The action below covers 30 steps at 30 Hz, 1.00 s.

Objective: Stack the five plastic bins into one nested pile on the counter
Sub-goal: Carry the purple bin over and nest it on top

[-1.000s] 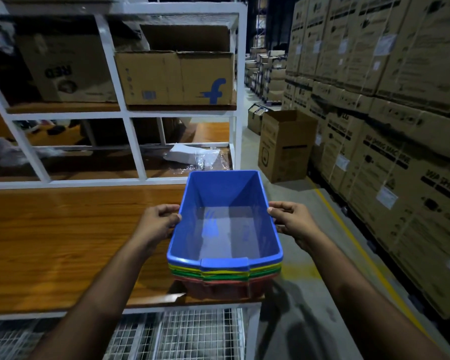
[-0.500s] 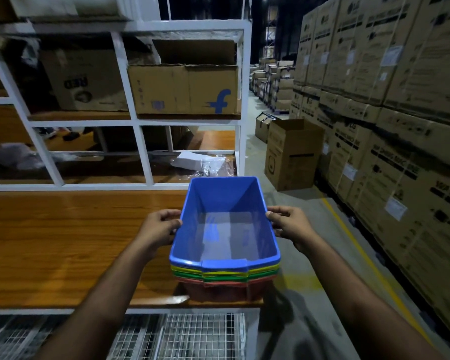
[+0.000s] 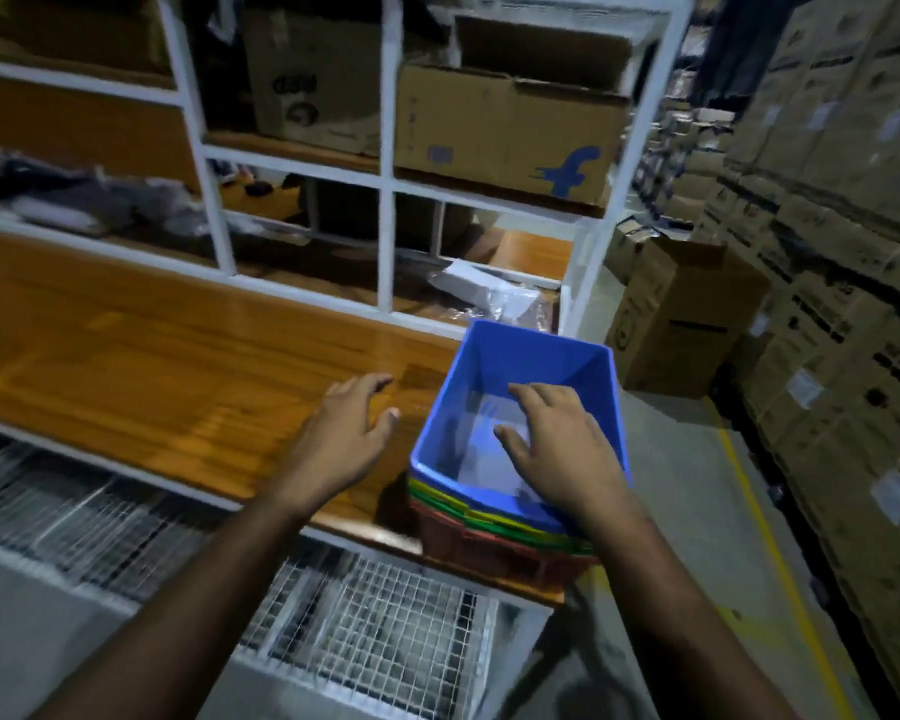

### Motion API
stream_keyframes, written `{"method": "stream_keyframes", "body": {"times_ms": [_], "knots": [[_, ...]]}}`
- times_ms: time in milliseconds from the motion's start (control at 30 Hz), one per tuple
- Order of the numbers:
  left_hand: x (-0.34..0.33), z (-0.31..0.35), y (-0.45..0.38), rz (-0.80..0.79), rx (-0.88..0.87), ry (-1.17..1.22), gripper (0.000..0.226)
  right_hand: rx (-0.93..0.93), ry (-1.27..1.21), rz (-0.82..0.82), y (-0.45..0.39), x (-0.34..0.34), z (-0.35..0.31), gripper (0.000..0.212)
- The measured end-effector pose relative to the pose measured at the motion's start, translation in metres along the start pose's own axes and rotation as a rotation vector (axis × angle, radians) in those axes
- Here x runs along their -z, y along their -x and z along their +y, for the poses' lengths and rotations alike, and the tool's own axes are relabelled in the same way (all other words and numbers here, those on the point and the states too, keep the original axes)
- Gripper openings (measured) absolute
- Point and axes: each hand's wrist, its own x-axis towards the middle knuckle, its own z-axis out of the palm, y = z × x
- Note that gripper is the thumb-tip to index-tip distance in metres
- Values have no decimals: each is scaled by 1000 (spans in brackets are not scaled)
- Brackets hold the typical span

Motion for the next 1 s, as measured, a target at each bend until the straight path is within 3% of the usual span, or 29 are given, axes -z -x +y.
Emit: {"method": "stream_keyframes", "body": {"times_ms": [133,333,500,700,1000], "knots": [[40,-57,15,42,77,-241,54,192,33,6,-26,-15,-74,58],[133,-183,42,65,231,-400,62,388,103,-38,-82,-83,-220,58],[230,-301,71,100,327,-491,63,461,20,-142,-122,-152,-362,68],[337,-409,98,117,399,-600,66,559,-49,-130,-169,-201,-524,71],[443,-559,100,150,499,-674,68,679,-128,-172,-250,-278,-716,74]]}}
